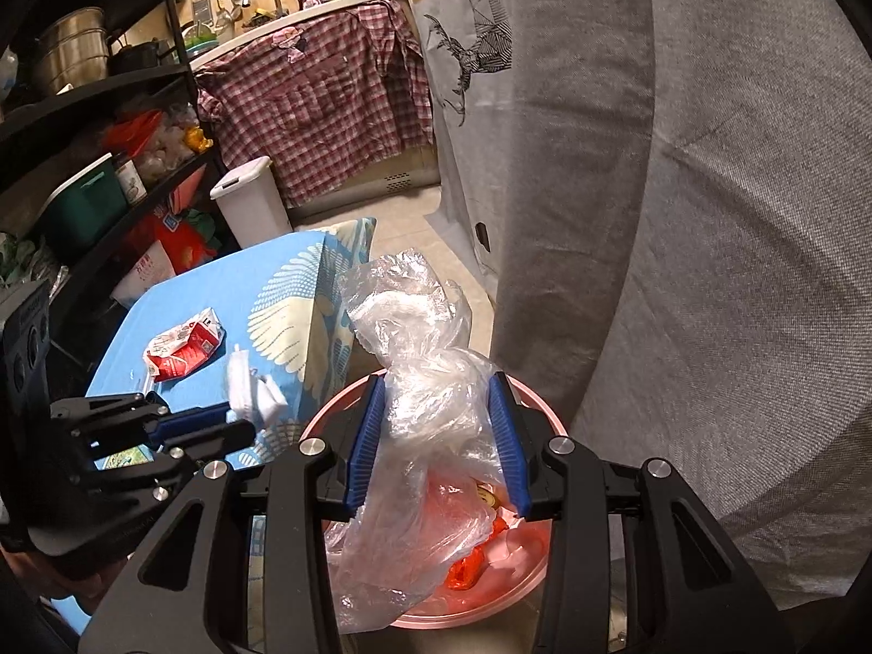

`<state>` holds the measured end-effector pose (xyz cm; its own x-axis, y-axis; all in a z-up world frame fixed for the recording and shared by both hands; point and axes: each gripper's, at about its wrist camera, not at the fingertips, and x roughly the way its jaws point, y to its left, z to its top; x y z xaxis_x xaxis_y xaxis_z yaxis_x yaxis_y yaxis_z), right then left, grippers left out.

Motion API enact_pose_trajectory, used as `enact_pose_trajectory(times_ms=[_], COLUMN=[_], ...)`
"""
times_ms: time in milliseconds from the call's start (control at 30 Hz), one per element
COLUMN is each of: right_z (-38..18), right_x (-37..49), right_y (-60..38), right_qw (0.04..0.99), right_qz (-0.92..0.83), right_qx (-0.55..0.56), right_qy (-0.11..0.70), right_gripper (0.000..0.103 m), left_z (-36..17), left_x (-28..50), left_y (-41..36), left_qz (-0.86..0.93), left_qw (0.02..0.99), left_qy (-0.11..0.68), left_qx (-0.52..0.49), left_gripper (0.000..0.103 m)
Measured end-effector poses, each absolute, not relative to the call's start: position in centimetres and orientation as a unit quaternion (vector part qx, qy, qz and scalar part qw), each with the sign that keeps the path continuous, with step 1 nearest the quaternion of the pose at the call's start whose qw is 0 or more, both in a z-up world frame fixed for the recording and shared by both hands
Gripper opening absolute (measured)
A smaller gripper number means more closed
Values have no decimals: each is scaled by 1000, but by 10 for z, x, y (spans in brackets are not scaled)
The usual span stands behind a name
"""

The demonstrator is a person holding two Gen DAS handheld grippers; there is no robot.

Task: Collect trash
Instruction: 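Carry the face mask and plastic bag over the pink bin, then open both grippers to drop the mask and bag into the bin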

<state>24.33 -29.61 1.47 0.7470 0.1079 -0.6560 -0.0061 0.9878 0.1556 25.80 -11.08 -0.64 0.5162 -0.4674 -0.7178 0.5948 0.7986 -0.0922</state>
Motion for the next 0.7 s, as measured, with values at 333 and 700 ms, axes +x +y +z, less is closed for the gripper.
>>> enact_pose_trajectory(times_ms=[333,700], right_z=[11,1], right_x=[249,260], right_y=[-295,-293], right_qw=[931,924], right_qz=[28,20], right_qx=[66,57], right_qy=[358,377], right_gripper=[42,53], left_z=[-16,-23], left_x=[265,268], left_y=[-130,-138], left_qz=[-315,-318], left_qw=[859,850], left_qy=[394,409], left_qx=[88,94], left_gripper=[14,26])
